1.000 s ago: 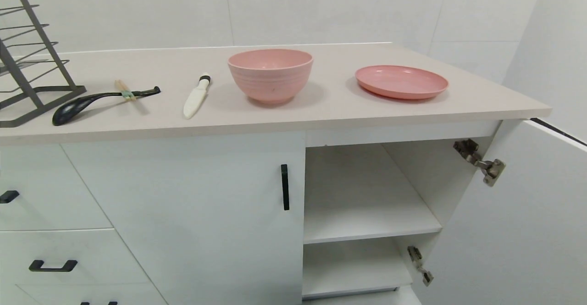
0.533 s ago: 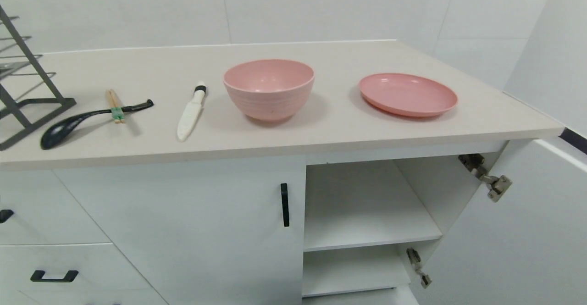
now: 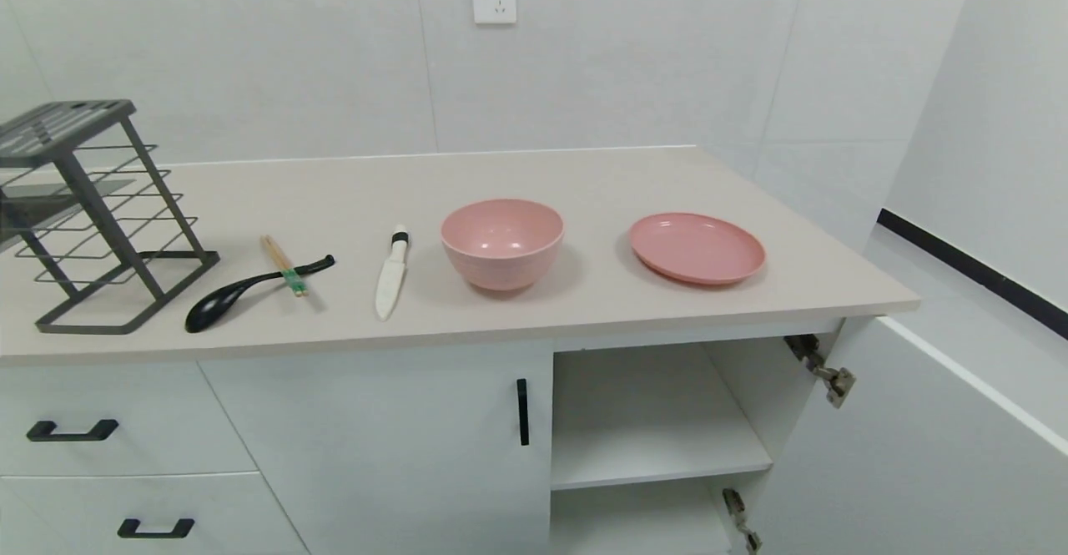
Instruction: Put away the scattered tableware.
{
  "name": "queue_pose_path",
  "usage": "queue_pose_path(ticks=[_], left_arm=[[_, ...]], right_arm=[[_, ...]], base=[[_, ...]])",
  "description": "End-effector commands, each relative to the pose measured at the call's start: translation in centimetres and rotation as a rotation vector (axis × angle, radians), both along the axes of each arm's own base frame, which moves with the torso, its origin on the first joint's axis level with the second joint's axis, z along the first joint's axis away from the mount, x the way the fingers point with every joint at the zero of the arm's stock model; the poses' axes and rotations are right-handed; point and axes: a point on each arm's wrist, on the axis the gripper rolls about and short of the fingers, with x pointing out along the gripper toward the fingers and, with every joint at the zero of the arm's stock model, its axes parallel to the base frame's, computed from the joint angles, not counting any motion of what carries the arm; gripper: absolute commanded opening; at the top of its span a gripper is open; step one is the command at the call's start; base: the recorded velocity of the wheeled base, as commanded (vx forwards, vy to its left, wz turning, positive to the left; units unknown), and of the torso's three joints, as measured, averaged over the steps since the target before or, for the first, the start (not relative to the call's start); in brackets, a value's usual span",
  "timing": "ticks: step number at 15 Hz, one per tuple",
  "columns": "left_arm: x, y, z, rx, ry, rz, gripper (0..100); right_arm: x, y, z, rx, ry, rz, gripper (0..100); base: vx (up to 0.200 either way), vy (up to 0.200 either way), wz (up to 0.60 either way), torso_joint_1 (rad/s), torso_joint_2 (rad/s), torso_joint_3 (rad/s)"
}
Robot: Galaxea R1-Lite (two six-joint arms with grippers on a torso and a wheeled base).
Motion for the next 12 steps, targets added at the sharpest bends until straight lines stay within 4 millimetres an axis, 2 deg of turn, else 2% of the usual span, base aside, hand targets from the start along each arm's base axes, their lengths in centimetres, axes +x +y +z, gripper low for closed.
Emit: queue_pose_path(ticks=[1,4,7,10,12], left_arm=[[0.01,0.0,0.0,0.0,0.002,0.0,100],[0.01,0.0,0.0,0.0,0.002,0.0,100],[0.01,0.0,0.0,0.0,0.002,0.0,100],[0.01,0.0,0.0,0.0,0.002,0.0,100],[0.01,0.0,0.0,0.0,0.002,0.0,100]], right_arm=[[0.0,0.0,-0.01,0.0,0.001,0.0,100],[0.0,0.0,-0.01,0.0,0.001,0.0,100],[0.0,0.0,-0.01,0.0,0.001,0.0,100],[0.0,0.0,-0.01,0.0,0.001,0.0,100],[0.0,0.0,0.0,0.0,-0.001,0.0,100]], base=[[0.0,0.0,0.0,0.173,-0.5,-0.217],[0.0,0.0,0.0,0.395,-0.48,-0.238],[0.0,0.0,0.0,0.297,-0.5,-0.242],[0.0,0.0,0.0,0.276,-0.52,-0.251],[0.0,0.0,0.0,0.117,-0.23,-0.107]])
